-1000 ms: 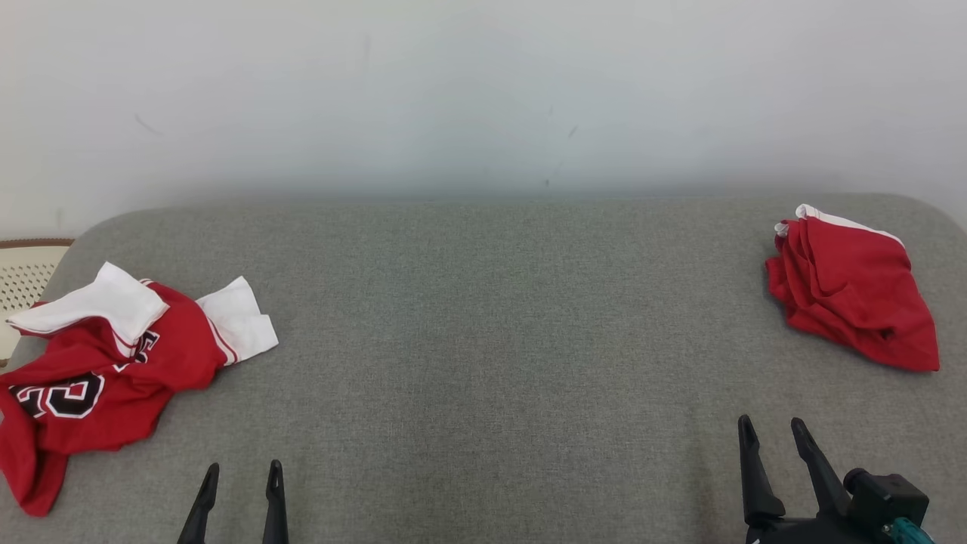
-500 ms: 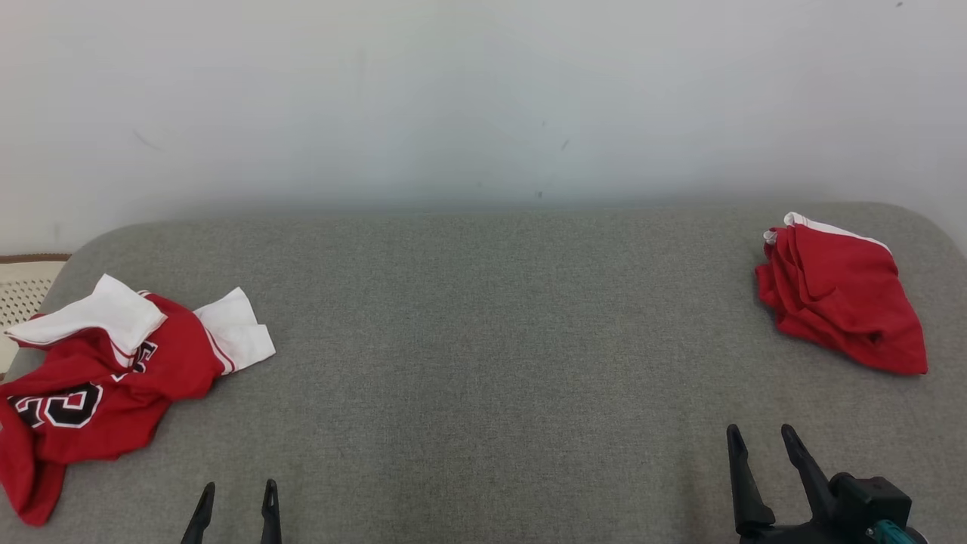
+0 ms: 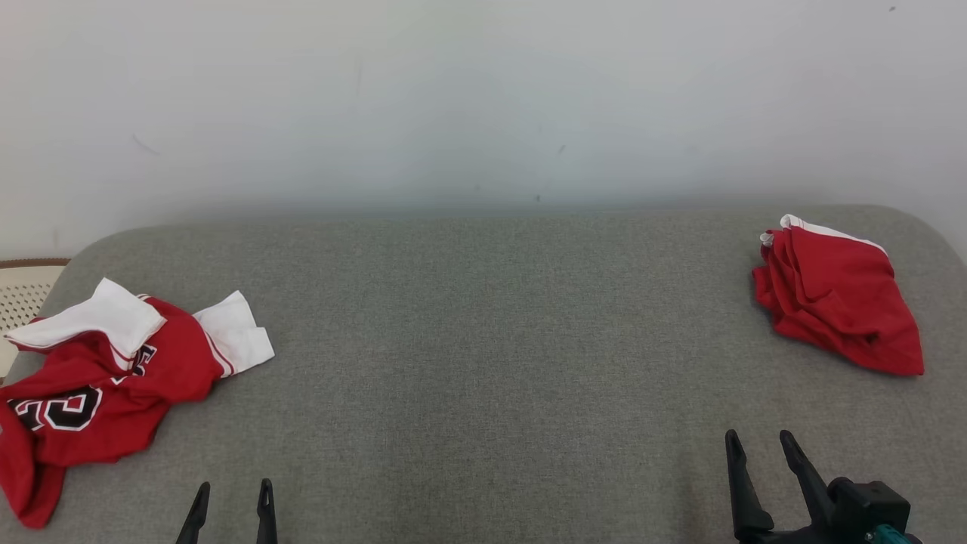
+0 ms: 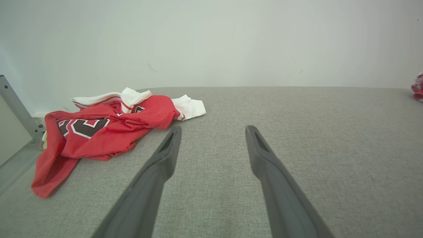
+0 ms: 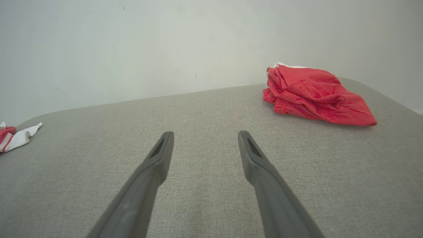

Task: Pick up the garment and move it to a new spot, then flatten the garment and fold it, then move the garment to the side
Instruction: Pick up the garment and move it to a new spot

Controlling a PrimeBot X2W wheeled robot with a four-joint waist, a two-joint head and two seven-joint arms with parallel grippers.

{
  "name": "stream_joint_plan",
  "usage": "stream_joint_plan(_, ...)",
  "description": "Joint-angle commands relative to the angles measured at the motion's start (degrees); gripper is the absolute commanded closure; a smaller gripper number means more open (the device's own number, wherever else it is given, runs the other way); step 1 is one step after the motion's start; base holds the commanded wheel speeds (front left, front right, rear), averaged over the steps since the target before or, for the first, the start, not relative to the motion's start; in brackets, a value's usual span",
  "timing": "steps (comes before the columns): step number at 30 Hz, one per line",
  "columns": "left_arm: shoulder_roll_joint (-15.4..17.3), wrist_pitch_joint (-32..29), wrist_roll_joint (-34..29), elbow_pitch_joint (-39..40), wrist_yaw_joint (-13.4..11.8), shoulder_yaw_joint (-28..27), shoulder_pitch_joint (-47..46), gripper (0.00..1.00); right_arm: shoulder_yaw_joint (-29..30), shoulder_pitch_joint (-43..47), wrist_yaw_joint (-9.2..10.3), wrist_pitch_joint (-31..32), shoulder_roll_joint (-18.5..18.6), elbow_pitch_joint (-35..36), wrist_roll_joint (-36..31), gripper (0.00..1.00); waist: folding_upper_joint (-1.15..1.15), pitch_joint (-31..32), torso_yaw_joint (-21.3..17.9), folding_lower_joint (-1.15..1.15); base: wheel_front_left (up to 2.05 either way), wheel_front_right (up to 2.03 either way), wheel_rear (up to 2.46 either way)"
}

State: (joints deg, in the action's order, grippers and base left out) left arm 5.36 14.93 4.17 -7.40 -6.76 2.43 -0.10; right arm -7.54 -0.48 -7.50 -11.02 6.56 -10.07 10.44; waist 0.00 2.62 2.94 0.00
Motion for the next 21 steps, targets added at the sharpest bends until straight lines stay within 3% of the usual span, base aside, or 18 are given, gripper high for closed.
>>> stream_joint_plan(1,0.4,0.18,0.13,0.1,-0.32,-0.13,0.0,0.0,0.08,0.63,0.01,0.18,-0.12,0.14,-0.2,0.0,0.0,0.01,0.08,0.0,0.0,0.0,0.0)
stream_joint_plan(8,0.57,0.18,0.31,-0.12,-0.31,0.05,-0.03,0.0,0.38,1.1,0.01,0.1,-0.11,-0.22,0.45,0.0,0.0,0.0,2.08,0.0,0.0,0.0,0.0)
stream_joint_plan(21,1.84,0.18,0.8,-0.4,-0.81,-0.5,0.17,0.0,-0.89,0.81,0.01,-0.67,-0.45,-1.51,1.3,0.0,0.0,0.47,10.69,0.0,0.0,0.0,0.0)
